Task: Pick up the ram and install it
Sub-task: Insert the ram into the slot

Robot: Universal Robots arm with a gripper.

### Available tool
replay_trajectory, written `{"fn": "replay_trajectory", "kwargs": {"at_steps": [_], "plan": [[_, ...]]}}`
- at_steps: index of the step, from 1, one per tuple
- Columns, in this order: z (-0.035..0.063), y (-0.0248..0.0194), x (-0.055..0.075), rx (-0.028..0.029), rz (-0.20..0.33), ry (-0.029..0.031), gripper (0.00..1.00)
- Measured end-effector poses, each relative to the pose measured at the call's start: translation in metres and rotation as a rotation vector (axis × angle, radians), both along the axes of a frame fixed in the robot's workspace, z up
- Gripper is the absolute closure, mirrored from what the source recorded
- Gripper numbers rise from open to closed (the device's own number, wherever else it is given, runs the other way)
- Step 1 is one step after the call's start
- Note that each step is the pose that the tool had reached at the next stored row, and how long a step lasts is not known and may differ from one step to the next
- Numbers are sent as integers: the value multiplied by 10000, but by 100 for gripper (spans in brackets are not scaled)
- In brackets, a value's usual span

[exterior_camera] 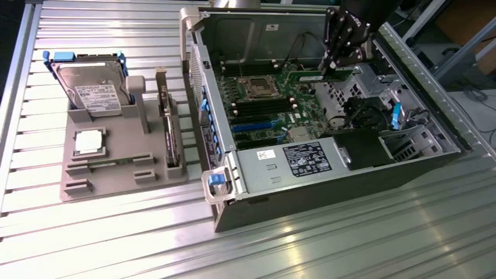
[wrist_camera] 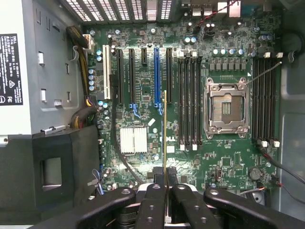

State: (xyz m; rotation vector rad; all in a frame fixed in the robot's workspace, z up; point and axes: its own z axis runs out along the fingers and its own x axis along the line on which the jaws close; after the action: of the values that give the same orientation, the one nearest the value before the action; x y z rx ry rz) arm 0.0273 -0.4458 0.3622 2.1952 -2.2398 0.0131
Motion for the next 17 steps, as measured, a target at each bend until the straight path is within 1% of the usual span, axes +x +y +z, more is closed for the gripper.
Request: {"fn": "replay_trajectory", "kwargs": {"at_steps": [17], "plan": [[-60,0,0,0,0,0,88]]}}
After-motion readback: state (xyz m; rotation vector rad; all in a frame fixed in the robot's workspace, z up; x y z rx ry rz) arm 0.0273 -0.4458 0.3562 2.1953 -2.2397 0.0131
